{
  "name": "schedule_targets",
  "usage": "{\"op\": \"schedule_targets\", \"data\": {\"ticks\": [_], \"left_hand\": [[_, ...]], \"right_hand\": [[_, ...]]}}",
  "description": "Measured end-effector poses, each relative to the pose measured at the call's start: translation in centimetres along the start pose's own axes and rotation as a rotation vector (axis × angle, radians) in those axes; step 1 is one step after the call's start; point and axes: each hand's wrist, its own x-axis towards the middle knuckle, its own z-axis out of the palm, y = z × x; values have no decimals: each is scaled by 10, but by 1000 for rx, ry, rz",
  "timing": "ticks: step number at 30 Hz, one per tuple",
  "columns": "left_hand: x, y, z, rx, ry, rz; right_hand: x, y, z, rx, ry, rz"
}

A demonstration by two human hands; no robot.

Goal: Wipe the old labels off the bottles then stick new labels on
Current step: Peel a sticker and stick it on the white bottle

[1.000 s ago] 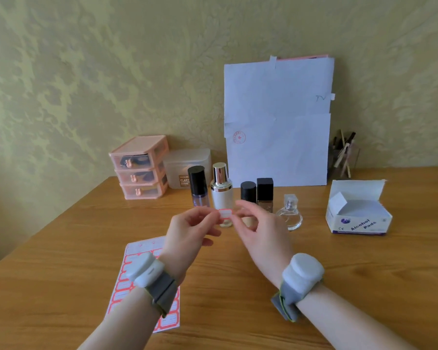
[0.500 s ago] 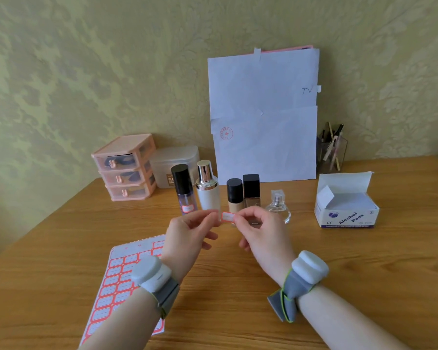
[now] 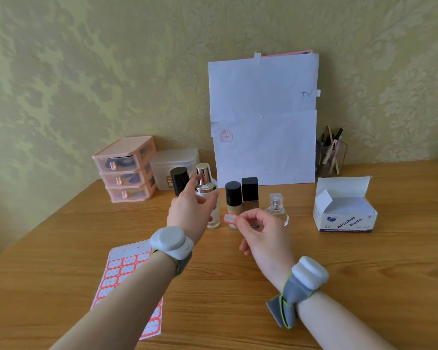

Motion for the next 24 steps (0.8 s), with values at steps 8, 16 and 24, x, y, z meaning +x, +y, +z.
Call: {"op": "schedule_targets", "data": {"ticks": [8, 16, 24], "left_hand": [[4, 5, 7, 73, 4, -122], [-10, 7, -3, 28, 27, -88], [-26, 12, -14, 13, 36, 7]], "right_hand": [[0, 1, 0, 23, 1, -7], [-1, 0, 1, 22, 22, -9], [2, 4, 1, 68, 15, 5]]}}
